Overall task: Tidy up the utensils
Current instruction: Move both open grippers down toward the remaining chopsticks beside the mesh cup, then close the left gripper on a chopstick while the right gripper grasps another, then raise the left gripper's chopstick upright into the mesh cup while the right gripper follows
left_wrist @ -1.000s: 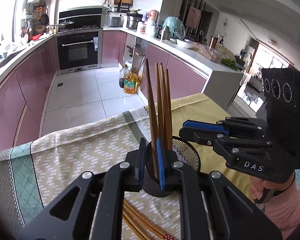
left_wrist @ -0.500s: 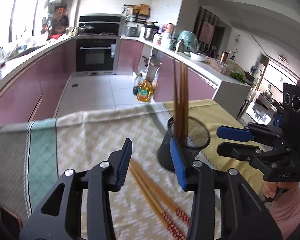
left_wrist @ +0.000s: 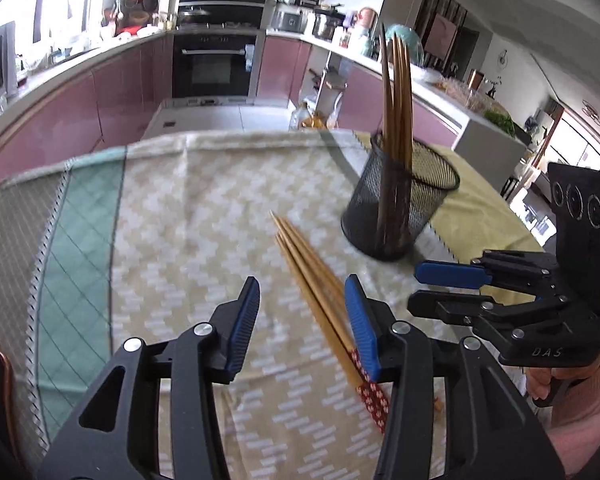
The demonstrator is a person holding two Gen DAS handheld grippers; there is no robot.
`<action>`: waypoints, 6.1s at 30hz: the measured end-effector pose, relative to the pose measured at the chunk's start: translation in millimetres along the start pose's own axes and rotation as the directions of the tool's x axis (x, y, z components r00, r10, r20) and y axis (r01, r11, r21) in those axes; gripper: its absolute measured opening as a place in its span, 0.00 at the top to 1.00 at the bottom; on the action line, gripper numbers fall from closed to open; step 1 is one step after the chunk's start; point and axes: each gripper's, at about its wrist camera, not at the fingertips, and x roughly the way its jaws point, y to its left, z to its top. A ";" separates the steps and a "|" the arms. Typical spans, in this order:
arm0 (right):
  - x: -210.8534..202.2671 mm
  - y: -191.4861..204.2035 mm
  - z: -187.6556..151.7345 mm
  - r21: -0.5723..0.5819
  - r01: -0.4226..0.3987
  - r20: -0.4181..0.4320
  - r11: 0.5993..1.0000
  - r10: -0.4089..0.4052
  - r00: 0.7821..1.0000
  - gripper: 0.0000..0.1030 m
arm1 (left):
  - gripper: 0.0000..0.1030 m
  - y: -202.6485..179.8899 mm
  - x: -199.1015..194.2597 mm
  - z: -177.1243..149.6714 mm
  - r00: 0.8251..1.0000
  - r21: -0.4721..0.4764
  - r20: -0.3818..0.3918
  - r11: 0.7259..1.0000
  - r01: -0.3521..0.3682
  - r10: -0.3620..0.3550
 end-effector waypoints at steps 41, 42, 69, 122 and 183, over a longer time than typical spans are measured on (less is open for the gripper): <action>36.9 12.1 -13.8 -0.026 0.103 -0.077 0.994 -0.105 0.991 0.69 | 0.57 -13.0 31.1 -32.9 0.991 0.045 -0.131 0.999 -0.013 0.019; 37.4 13.6 -13.7 -0.032 0.109 -0.077 0.994 -0.111 0.991 0.69 | 0.57 -13.3 31.2 -32.9 0.991 0.047 -0.131 0.999 -0.014 0.020; 45.2 19.0 -8.4 -0.075 0.183 -0.081 0.980 -0.189 0.979 0.73 | 0.63 -12.0 32.2 -30.7 0.991 0.045 -0.133 0.999 -0.017 0.023; 46.6 14.2 -4.7 -0.069 0.101 -0.094 0.992 -0.108 0.990 0.93 | 0.90 -8.0 43.0 -22.1 0.988 0.041 -0.155 0.999 -0.022 0.028; -128.1 -3.5 77.4 -0.095 0.171 0.375 0.981 -0.123 0.919 0.94 | 0.93 -52.6 -85.6 122.8 0.943 0.119 0.258 0.976 0.183 -0.209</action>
